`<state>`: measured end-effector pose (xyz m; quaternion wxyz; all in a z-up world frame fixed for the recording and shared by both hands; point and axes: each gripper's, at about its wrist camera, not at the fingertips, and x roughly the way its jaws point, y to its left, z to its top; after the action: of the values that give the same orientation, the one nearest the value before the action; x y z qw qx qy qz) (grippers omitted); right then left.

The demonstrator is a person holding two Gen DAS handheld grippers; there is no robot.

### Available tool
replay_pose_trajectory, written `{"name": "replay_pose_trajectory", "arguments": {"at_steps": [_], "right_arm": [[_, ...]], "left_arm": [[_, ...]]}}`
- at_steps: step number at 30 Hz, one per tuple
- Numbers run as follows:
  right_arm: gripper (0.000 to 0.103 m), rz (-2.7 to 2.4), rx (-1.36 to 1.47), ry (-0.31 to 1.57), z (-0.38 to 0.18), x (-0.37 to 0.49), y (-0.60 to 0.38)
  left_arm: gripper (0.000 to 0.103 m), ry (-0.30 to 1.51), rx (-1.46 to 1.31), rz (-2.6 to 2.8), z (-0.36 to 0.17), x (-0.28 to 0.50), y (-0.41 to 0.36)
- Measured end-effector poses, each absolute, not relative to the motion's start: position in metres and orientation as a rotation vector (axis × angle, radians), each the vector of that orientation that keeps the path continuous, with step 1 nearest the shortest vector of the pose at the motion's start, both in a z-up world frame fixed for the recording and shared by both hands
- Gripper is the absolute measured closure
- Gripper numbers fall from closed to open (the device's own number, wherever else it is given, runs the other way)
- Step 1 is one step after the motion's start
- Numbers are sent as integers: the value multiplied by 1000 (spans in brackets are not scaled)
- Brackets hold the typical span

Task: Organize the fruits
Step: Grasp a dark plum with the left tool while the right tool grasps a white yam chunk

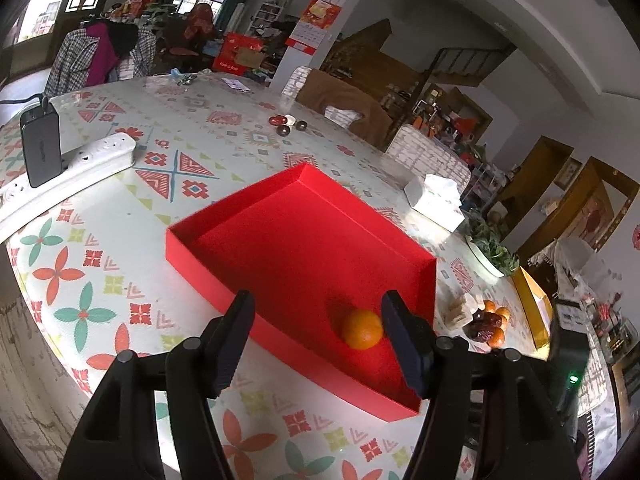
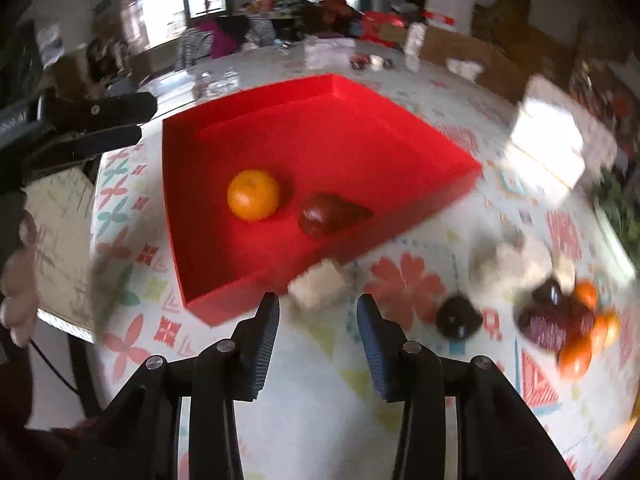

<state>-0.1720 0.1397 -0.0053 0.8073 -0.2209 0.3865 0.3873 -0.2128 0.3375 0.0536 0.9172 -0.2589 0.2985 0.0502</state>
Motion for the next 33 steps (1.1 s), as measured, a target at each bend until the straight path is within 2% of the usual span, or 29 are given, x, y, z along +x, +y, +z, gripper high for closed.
{"name": "replay_pose_trajectory", "arguments": {"at_steps": [5,7,12,25,33], "right_arm": [[59,884,-526,798,-13,-167,144],[67,900,-486,827,-12,-163,141],[67,872,-368,871,-9,-165,120],[66,576,45,872,7,-146,-49],[66,536,182,839,3,-136,-86]], "left_arm": [[38,620,-515,88,57,-211,328],[38,623,-510,80,58,-210,324],[38,635,-467,30,61,-206,307],[35,739,-249,-194,53,-181,202],[35,811,-101,-205,33,-137,142]]}}
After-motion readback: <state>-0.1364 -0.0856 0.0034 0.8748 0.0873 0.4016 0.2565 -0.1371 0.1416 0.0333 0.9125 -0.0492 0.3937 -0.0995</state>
